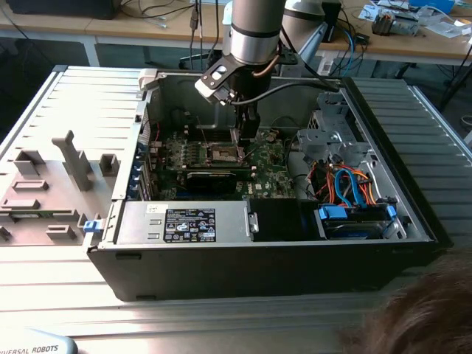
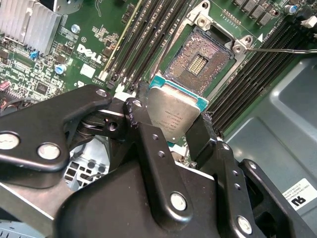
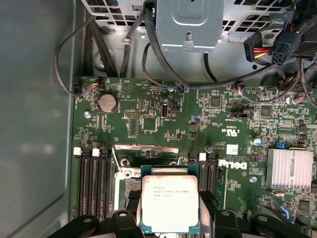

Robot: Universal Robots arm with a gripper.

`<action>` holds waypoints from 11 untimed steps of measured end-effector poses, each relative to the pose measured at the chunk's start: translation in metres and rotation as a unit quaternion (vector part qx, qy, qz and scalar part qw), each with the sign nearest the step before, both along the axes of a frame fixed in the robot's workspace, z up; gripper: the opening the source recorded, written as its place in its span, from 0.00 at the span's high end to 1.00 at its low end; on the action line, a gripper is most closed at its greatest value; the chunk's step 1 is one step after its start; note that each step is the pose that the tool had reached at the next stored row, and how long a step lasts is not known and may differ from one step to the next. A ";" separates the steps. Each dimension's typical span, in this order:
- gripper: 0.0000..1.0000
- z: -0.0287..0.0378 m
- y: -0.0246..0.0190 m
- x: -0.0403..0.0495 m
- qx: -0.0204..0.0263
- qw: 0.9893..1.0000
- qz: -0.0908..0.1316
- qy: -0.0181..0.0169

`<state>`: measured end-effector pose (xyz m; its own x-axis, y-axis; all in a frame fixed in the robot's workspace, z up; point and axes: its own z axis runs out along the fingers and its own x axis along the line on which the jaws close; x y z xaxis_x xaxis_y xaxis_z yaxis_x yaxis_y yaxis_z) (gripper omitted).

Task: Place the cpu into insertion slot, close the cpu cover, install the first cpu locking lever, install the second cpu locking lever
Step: 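Place the cpu into insertion slot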

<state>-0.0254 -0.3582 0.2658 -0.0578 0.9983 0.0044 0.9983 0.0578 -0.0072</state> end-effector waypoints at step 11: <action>0.46 -0.0038 0.0000 0.0000 0.000 1.000 0.000 0.000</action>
<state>-0.0254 -0.3582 0.2620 -0.0578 0.9983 0.0044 0.9983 0.0578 -0.0072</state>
